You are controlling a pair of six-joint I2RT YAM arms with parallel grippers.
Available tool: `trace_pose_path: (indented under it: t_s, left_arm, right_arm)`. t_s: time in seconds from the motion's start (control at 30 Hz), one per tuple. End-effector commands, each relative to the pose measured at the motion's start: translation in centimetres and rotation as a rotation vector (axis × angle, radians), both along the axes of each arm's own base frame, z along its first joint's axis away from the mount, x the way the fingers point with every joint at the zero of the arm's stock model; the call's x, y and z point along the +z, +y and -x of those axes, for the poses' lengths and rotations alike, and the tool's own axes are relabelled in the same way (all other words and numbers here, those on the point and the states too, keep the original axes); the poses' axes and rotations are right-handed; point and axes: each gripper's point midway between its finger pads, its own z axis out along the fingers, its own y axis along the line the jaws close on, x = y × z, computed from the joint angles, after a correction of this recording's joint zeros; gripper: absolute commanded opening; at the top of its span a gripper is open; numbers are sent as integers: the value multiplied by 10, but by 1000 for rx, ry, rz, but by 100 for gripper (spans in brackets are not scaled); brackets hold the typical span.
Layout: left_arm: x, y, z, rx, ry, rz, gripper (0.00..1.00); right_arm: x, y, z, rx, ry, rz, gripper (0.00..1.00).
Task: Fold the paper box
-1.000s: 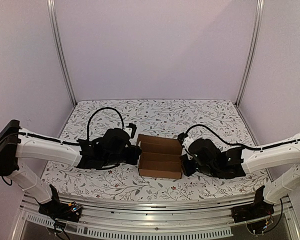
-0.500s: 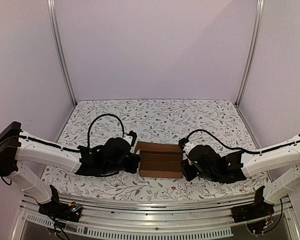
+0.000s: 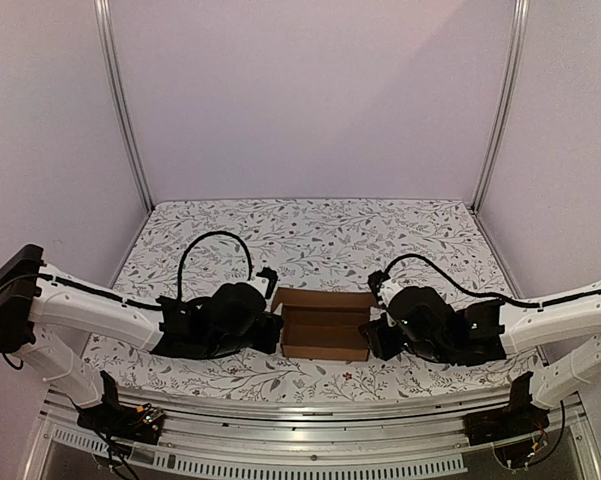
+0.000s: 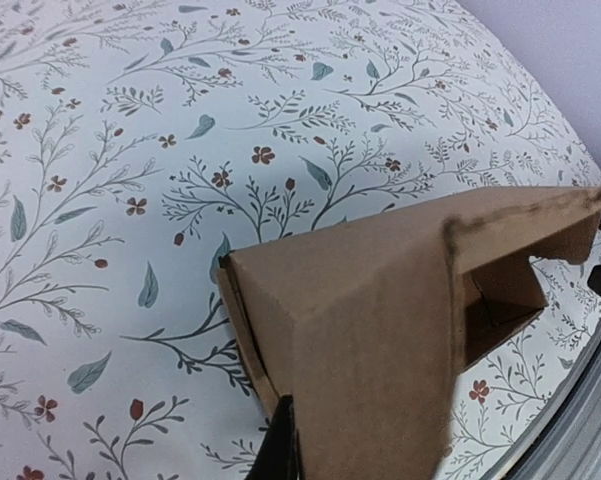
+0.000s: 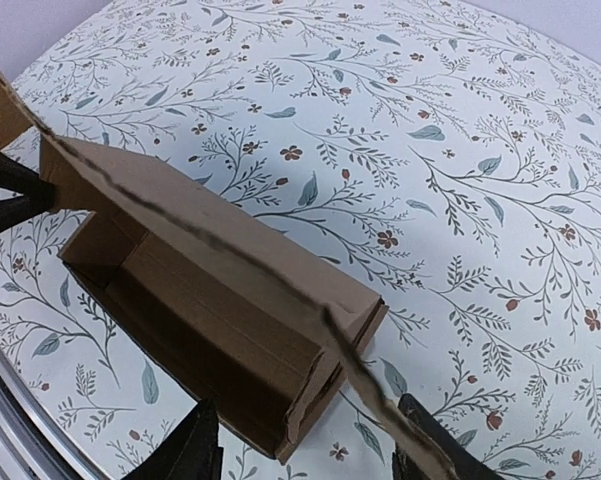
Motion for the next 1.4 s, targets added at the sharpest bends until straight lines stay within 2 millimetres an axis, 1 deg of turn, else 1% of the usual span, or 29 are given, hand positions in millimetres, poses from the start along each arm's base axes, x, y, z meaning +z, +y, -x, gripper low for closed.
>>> trace_pose_path:
  t_s: [0.0,0.1,0.23,0.3,0.33,0.37,0.53,0.6,0.67,0.7,0.73,0.8,0.87,0.9,0.93,0.97,1.03,1.1,1.13,1.27,1.37]
  left_arm:
    - [-13,9,12,-8,15,-67,0]
    - [-13,10,11,-5,7,-73,0]
    - [-11,8,11,-7,-2,-74,0]
    - [-10,7,10,-8,-6,-75,0]
    - [-13,11,12,-9,3,-99,0]
    - [-15,11,12,-11,5,-108,0]
    - [-14,10,14,-13,0,-118,0]
    - [-14,10,14,-11,-5,-121,0]
    - [-12,10,15,-8,-10,-123,0]
    - [-12,11,15,-5,-14,-124,0]
    - [-12,12,15,-3,-17,-128,0]
    - [-12,13,16,1,-23,-132,0]
    - [-12,13,17,5,-29,-137,0]
    - [-12,13,17,7,-32,-138,0]
    - [-13,14,18,10,-34,-140,0]
    - [-13,13,18,10,-35,-143,0]
    - [-14,13,19,17,-38,-145,0]
    - [-15,13,20,18,-38,-142,0]
    - [-16,12,20,19,-37,-141,0]
    - [-16,10,23,18,-32,-134,0]
    - [-17,9,25,16,-28,-131,0]
  right_arm:
    - [15,-14,5,-23,7,0,60]
    - [23,-22,8,-28,9,-4,64]
    - [50,-24,13,10,-6,-27,64]
    - [66,-21,14,33,-20,-39,62]
    - [73,-18,14,48,-26,-49,60]
    - [84,-14,14,63,-37,-71,59]
    - [127,8,12,128,-97,-141,51]
    - [138,19,7,138,-116,-140,45]
    - [143,29,0,138,-137,-120,35]
    - [140,36,-4,136,-138,-95,28]
    - [142,40,-8,132,-149,-87,24]
    - [141,50,-14,131,-159,-71,20]
    - [131,62,-21,134,-156,-40,18]
    - [130,66,-23,136,-155,-39,17]
    - [122,72,-26,144,-141,-25,15]
    - [120,77,-28,148,-131,-30,13]
    - [107,88,-31,159,-102,-25,10]
    - [98,98,-30,172,-74,-35,8]
    - [93,101,-30,173,-62,-38,7]
    - [63,108,-30,169,-10,-6,5]
    - [49,108,-28,167,21,-3,4]
